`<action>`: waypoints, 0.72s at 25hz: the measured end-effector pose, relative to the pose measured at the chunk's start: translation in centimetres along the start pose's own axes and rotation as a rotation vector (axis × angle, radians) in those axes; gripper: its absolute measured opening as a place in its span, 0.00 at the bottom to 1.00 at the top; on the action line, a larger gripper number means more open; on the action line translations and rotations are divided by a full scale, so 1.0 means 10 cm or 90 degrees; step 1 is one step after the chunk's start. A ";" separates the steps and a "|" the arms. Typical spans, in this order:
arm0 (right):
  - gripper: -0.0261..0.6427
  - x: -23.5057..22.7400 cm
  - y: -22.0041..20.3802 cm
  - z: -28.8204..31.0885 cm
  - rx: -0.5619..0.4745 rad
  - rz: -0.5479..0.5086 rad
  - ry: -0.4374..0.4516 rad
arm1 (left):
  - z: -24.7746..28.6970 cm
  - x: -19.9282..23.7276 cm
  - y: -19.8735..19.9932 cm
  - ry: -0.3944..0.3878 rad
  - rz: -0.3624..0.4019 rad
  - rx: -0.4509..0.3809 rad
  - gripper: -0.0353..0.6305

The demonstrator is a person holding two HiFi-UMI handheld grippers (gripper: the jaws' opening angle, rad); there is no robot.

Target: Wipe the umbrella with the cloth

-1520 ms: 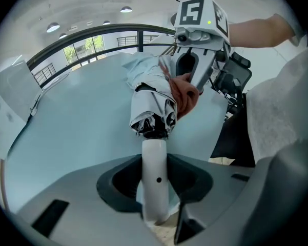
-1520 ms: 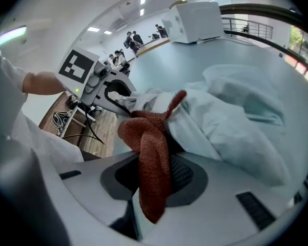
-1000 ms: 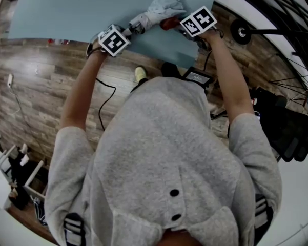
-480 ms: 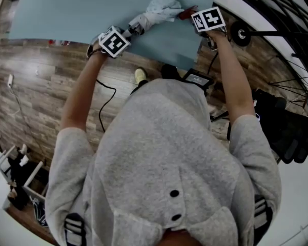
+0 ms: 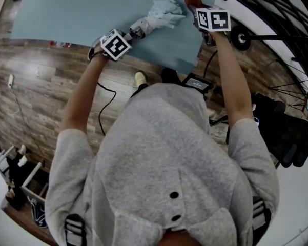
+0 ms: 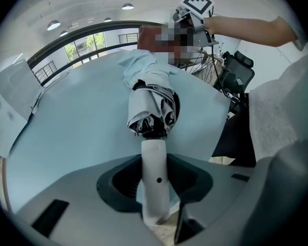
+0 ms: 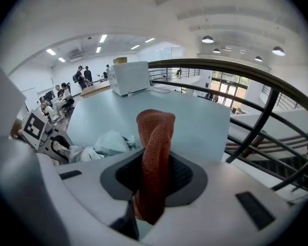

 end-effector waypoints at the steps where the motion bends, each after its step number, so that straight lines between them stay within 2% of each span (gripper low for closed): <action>1: 0.19 0.09 0.04 0.01 -0.005 -0.008 0.011 | 0.00 0.01 0.00 0.001 0.000 -0.001 0.29; 11: 0.19 0.85 0.02 0.22 0.023 -0.083 0.105 | -0.02 -0.05 0.06 0.006 0.004 -0.002 0.29; 18: 0.19 0.94 0.09 0.26 0.024 -0.071 0.122 | -0.02 -0.01 0.04 0.006 0.005 -0.005 0.29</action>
Point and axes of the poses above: the fingertips, and each gripper's own axes: z forward along the fingers, x to its left, y out of its top, the point moved 10 cm from there along -z, backward along the fingers, and after that the axes turned 9 degrees about x, right-handed, at the moved point
